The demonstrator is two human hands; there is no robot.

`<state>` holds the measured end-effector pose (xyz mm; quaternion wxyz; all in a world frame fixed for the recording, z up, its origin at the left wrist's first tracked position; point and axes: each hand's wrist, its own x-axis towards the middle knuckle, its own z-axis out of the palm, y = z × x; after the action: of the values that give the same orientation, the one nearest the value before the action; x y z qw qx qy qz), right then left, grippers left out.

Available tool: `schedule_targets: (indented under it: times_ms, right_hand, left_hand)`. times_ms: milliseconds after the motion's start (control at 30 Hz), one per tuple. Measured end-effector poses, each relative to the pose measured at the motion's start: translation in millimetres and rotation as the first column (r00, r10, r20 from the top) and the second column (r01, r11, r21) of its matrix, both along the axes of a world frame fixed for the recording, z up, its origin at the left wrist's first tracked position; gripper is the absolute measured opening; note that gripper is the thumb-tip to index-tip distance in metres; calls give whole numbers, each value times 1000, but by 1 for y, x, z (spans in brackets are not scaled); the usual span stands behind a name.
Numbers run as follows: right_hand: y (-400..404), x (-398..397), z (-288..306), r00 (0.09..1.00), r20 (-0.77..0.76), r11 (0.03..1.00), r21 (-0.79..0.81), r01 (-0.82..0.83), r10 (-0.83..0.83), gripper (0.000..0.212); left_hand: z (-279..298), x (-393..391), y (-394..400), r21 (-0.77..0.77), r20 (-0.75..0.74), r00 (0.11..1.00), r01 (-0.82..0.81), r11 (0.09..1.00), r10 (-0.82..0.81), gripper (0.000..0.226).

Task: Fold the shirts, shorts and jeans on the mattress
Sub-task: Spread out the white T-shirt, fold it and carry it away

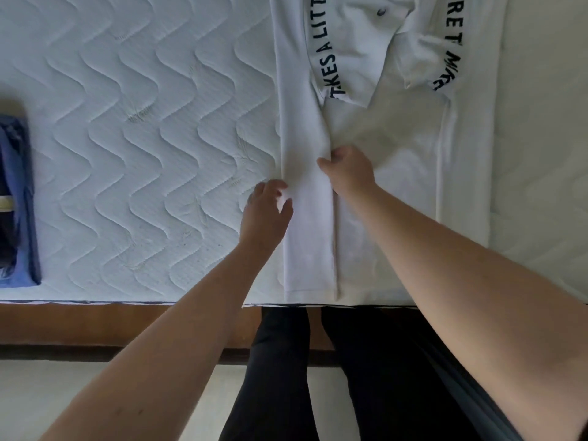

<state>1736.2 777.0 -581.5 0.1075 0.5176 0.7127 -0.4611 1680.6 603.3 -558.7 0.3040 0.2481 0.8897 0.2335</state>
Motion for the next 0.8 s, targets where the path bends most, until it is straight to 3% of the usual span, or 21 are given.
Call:
schedule_targets:
  times_ms: [167,233,300,400,500,600,667,733,800]
  right_hand:
    - [7,-2,5,935,283,970,51,-237,214,19]
    - [12,0,3,960,202,966,131,-221,192,25]
    - [22,-6,1,996,24,989,118,-84,81,32]
    - [44,-28,-3,971,-118,976,-87,197,-207,38]
    - [64,-57,-6,906,-40,892,-197,406,-421,35]
    - [69,-82,-7,751,47,673,-411,615,-658,38]
    - [72,-92,-9,670,34,594,-431,679,-742,42]
    - [77,-96,-11,677,-63,657,-320,682,-733,37]
    - [80,-91,-11,767,-151,782,-146,606,-623,32]
  left_hand:
    - [0,-35,44,-23,-115,985,126,992,-128,38]
    - [-2,-45,57,-21,-169,968,183,983,-184,40]
    - [-7,-55,67,-35,-228,940,253,967,-254,42]
    - [-17,-72,82,-119,-312,871,360,925,-379,54]
    - [-27,-92,97,-274,-306,797,450,850,-521,76]
    - [-35,-110,112,-384,-241,753,506,773,-612,95]
    - [-39,-118,119,-433,-213,707,550,714,-674,104]
    - [-42,-123,122,-476,-195,668,576,665,-718,109]
    - [-43,-124,124,-498,-177,654,585,640,-736,112]
